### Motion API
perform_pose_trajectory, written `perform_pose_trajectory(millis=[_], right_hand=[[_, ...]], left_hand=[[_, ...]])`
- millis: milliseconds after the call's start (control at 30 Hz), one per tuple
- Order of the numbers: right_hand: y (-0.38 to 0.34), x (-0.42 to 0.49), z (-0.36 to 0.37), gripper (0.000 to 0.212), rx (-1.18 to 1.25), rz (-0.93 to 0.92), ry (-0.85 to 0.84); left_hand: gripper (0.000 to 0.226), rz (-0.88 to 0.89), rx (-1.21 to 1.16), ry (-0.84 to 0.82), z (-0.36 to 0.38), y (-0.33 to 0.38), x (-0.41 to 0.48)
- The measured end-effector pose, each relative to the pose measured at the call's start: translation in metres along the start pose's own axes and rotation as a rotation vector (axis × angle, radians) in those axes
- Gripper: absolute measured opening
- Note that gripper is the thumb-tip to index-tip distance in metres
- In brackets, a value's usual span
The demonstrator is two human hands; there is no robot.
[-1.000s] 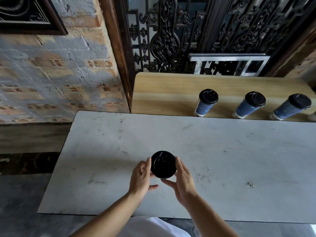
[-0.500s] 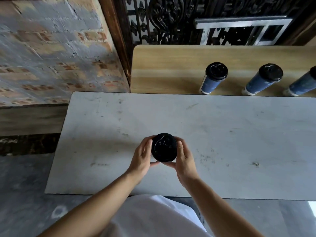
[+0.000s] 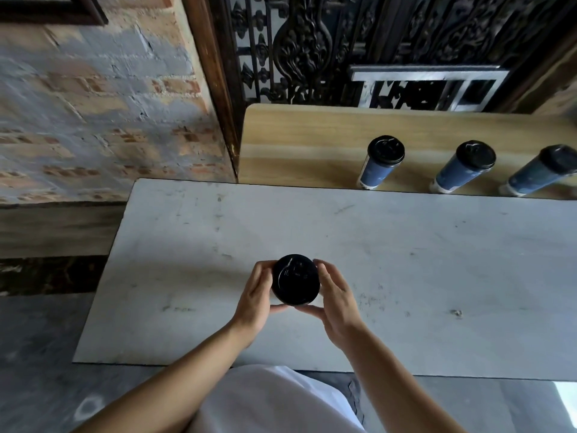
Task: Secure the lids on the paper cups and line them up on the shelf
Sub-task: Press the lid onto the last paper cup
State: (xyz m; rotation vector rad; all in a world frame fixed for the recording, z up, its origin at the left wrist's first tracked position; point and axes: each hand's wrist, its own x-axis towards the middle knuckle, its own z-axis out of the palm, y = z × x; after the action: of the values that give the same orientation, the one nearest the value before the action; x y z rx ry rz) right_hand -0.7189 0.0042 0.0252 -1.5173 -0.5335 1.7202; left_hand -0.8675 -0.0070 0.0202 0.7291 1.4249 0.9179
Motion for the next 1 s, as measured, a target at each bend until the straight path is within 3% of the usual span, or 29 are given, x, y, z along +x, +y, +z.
perform_pose_trajectory(millis=[300, 500, 767, 1000], right_hand=[[0.010, -0.012, 0.001, 0.029, 0.076, -0.037, -0.061], [0.000, -0.005, 0.005, 0.034, 0.030, 0.017, -0.013], [0.009, -0.001, 0.004, 0.031, -0.056, -0.024, -0.043], [0.008, 0.002, 0.006, 0.031, -0.086, -0.048, -0.046]], left_hand=[[0.032, -0.077, 0.080, 0.152, -0.012, 0.001, 0.012], [0.044, -0.094, 0.120, 0.101, -0.010, -0.004, 0.011], [0.028, -0.055, 0.066, 0.019, -0.017, -0.006, 0.007], [0.031, -0.038, 0.032, -0.002, -0.013, 0.001, 0.008]])
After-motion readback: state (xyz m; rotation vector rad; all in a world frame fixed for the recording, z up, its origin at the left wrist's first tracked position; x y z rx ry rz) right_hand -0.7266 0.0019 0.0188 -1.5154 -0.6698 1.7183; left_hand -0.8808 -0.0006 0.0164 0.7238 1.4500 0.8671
